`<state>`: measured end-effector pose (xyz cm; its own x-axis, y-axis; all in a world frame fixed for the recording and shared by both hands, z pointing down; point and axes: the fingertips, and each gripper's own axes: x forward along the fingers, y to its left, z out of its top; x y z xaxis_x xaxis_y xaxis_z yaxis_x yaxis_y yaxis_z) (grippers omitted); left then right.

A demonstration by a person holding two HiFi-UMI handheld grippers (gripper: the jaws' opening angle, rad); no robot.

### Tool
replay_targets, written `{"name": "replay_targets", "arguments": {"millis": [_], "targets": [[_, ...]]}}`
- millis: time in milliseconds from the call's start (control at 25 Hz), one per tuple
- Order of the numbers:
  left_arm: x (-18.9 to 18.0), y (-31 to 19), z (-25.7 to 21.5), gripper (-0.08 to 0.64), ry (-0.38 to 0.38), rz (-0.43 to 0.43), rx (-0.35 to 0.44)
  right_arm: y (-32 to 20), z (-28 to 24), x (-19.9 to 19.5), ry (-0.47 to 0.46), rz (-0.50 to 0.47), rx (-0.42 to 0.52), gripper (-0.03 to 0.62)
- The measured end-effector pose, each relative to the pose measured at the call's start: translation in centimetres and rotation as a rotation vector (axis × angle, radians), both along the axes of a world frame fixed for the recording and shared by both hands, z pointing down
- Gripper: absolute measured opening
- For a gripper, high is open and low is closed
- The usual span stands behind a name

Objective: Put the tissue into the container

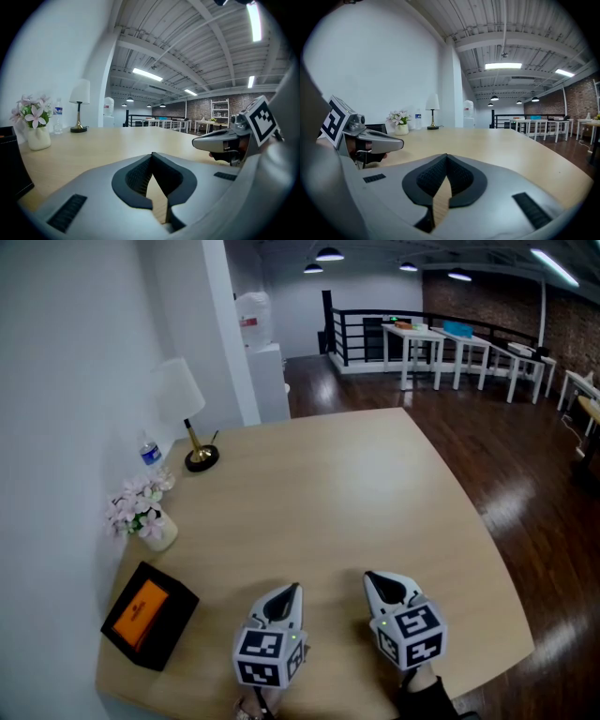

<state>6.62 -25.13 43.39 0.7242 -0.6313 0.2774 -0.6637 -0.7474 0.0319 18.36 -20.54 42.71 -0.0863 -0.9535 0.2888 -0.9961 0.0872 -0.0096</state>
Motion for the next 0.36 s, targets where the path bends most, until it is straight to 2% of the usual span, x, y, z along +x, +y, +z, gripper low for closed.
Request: {"name": "replay_targets", "arguments": {"millis": [360], "targets": [[0.13, -0.05, 0.16, 0.002, -0.009, 0.009, -0.002, -0.05, -0.05, 0.31, 0.001, 0.0, 0.002, 0.0]]}}
